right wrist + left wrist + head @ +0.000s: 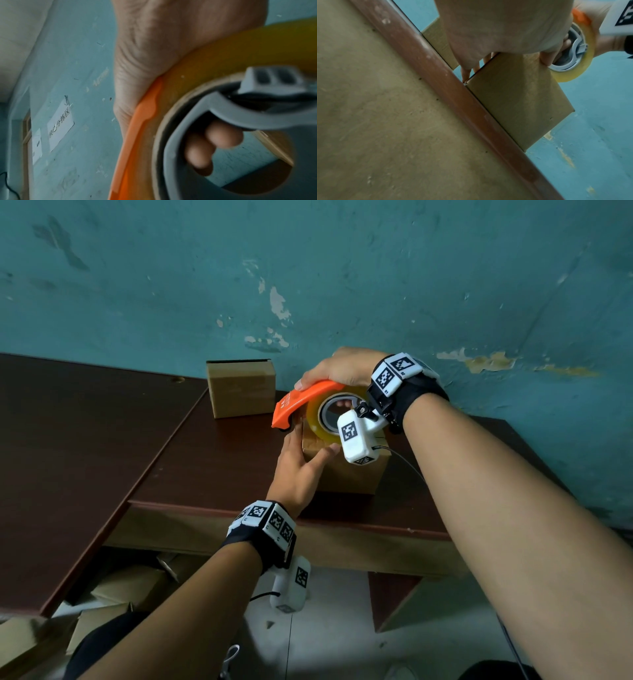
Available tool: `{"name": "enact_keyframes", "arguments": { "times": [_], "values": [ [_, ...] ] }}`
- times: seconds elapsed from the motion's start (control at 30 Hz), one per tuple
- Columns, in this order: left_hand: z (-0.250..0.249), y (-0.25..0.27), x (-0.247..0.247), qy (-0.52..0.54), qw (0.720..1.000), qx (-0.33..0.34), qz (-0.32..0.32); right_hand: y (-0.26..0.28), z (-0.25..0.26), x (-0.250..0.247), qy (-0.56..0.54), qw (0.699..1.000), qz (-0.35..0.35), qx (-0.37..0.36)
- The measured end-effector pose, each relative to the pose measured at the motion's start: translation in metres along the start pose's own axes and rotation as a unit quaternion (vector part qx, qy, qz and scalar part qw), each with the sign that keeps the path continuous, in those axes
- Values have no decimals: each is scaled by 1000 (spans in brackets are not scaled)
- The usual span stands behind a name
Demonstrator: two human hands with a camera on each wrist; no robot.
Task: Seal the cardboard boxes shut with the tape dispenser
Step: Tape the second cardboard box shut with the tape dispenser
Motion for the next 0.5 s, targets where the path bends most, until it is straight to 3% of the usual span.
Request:
{"name": "enact_keyframes", "arguments": {
  "times": [0.5],
  "values": [
    [4, -6, 3, -47, 997, -20, -52, 2, -17, -18, 60, 997, 46, 13]
  ]
}}
Point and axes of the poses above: each hand's wrist, its own y-axis away from the middle knuckle, its own x-axis out of the palm, z = x × y, the point moved 4 cm from there along -y, towards the middle knuckle, and after that the axes turned 10 degrees about z, right-handed, at the moved point
